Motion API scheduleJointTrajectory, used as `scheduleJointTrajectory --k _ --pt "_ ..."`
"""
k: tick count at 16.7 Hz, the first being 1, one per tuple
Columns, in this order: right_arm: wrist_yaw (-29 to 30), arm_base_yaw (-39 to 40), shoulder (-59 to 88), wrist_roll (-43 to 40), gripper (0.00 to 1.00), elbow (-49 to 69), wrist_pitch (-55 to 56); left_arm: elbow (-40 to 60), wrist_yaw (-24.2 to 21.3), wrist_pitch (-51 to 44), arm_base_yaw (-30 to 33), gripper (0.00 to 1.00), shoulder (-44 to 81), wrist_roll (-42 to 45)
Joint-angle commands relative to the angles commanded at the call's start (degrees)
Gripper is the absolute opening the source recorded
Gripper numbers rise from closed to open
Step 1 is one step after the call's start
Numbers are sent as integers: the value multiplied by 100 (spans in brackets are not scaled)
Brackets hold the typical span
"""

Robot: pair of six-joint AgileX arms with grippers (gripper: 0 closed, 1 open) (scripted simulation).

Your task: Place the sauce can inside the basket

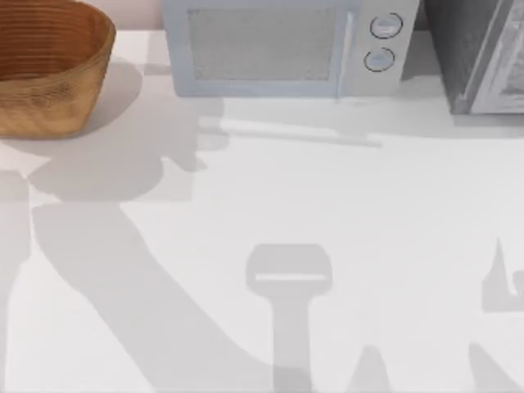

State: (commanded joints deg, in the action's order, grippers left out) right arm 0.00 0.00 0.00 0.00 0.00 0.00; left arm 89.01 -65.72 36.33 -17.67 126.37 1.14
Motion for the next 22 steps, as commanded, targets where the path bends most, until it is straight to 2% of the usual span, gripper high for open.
scheduleJointTrajectory --k 3,16,22 --pt "0 0 0 0 100 0 0 2 3 2 3 0 3 -1" --pt "0 0 0 0 100 0 0 2 3 2 3 98 3 -1" --pt "0 0 0 0 100 0 0 2 3 2 3 100 3 -1"
